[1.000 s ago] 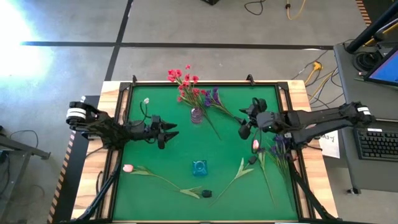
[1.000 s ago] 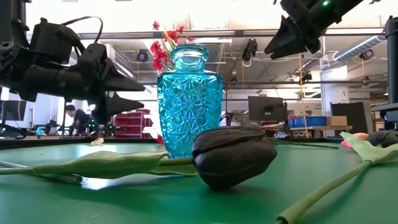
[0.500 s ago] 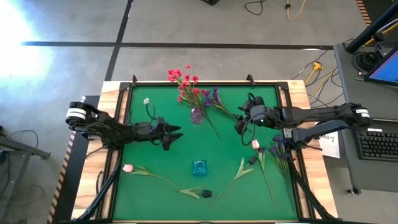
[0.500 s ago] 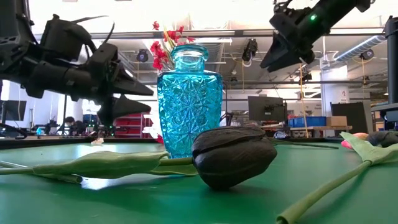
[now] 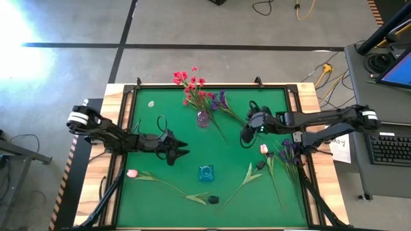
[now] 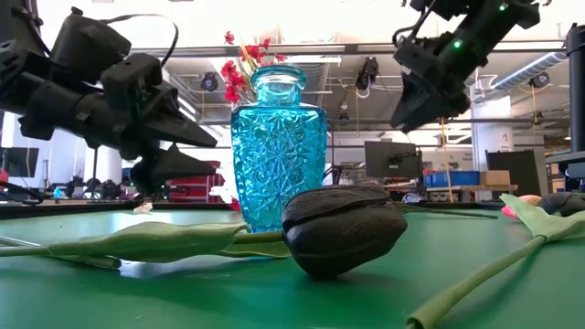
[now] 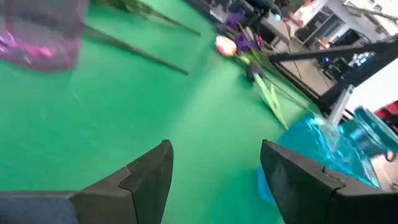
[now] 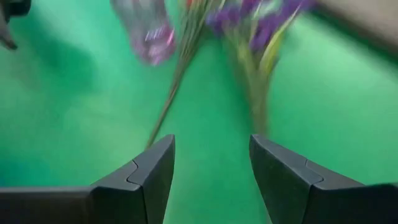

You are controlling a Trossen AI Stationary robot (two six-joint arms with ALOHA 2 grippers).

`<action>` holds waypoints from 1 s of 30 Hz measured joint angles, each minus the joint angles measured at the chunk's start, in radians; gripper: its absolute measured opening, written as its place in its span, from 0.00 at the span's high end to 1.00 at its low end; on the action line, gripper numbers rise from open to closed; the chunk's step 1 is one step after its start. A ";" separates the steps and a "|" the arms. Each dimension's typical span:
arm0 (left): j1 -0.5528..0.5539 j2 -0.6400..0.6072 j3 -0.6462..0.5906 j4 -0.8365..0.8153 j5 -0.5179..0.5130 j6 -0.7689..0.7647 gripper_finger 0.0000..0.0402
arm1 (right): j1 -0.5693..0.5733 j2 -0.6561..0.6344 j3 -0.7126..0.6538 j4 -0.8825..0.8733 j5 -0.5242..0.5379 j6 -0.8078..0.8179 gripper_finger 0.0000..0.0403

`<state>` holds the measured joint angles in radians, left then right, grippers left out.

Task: Sort flowers into vase by color
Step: Put the right pink tulip into the purple vase

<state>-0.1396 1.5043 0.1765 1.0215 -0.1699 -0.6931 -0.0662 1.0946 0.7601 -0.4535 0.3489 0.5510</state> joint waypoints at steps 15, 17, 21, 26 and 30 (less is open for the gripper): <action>-0.045 -0.214 0.179 -0.872 0.075 0.098 0.43 | 0.078 -0.005 0.012 -0.291 -0.760 0.630 0.51; -0.045 -0.243 0.209 -0.926 0.069 0.109 0.43 | 0.111 -0.007 0.045 -0.351 -0.779 0.679 0.51; -0.048 -0.299 0.254 -1.019 0.042 0.109 0.43 | 0.176 -0.005 0.133 -0.578 -0.768 0.736 0.51; -0.049 -0.344 0.284 -1.101 0.000 0.108 0.43 | 0.292 0.007 0.190 -0.769 -0.670 0.766 0.51; -0.049 -0.367 0.289 -1.113 -0.006 0.101 0.43 | 0.378 0.010 0.159 -0.761 -0.656 0.862 0.51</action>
<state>-0.1890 1.1371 0.4652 -0.0914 -0.1764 -0.5926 0.3116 1.1043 0.9188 -1.2148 -0.3067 1.4130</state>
